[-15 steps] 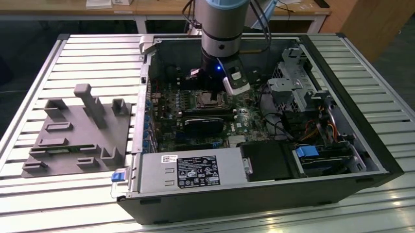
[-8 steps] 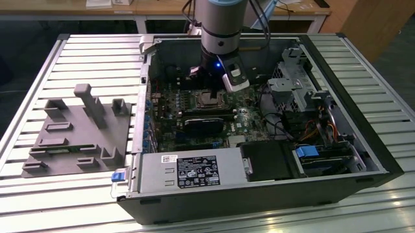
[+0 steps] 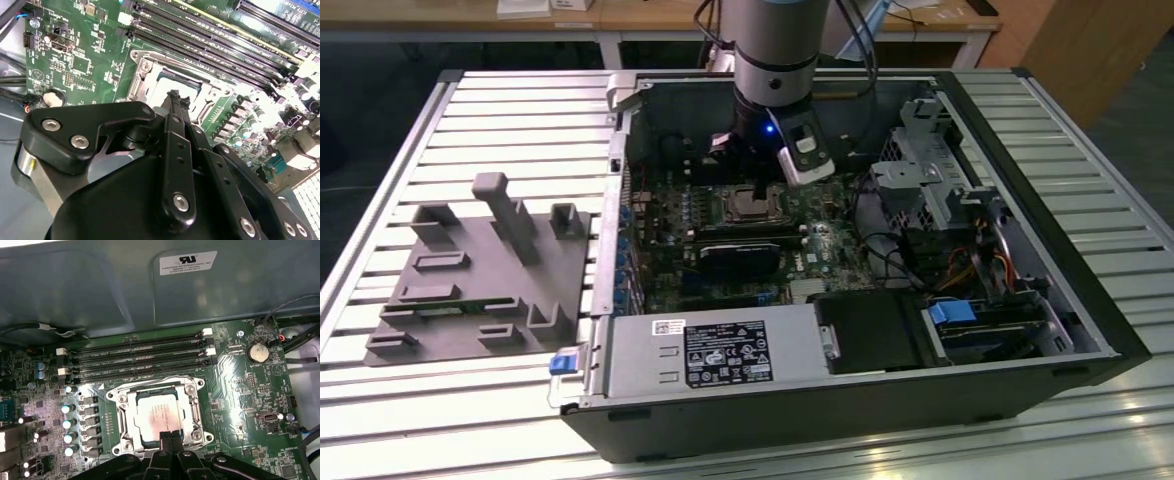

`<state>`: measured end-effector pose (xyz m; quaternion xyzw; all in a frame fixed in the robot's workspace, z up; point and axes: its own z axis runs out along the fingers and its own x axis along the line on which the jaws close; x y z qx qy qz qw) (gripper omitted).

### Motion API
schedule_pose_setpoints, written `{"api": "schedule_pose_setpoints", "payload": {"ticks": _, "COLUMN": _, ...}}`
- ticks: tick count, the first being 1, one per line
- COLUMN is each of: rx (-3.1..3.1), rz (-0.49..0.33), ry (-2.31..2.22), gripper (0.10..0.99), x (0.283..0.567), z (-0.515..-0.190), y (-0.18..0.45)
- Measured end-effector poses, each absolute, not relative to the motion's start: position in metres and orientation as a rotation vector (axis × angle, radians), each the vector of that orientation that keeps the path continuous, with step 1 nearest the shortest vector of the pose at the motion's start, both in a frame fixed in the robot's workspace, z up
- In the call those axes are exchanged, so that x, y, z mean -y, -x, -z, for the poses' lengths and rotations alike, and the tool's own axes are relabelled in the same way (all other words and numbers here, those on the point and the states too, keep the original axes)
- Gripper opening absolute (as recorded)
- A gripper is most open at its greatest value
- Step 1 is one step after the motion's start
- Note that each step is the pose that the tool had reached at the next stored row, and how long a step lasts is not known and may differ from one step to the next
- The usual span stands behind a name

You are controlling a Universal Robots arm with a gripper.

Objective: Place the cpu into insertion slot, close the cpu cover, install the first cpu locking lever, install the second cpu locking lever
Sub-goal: 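Install the second cpu locking lever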

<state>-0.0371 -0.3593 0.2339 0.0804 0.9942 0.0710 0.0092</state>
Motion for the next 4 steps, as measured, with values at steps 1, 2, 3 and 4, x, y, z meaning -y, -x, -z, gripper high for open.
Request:
{"api": "schedule_pose_setpoints", "payload": {"ticks": 1, "rx": -3.105, "rz": -0.221, "ry": -0.251, "gripper": 0.102, "x": 0.3593, "z": -0.234, "y": 0.0371}}
{"api": "schedule_pose_setpoints", "payload": {"ticks": 2, "rx": -3.105, "rz": -0.222, "ry": -0.251, "gripper": 0.102, "x": 0.3593, "z": -0.234, "y": 0.0371}}
{"api": "schedule_pose_setpoints", "payload": {"ticks": 3, "rx": -3.105, "rz": -0.222, "ry": -0.251, "gripper": 0.102, "x": 0.3593, "z": -0.234, "y": 0.0371}}
{"api": "schedule_pose_setpoints", "payload": {"ticks": 4, "rx": -3.105, "rz": -0.221, "ry": -0.251, "gripper": 0.102, "x": 0.3593, "z": -0.2341, "y": 0.0371}}
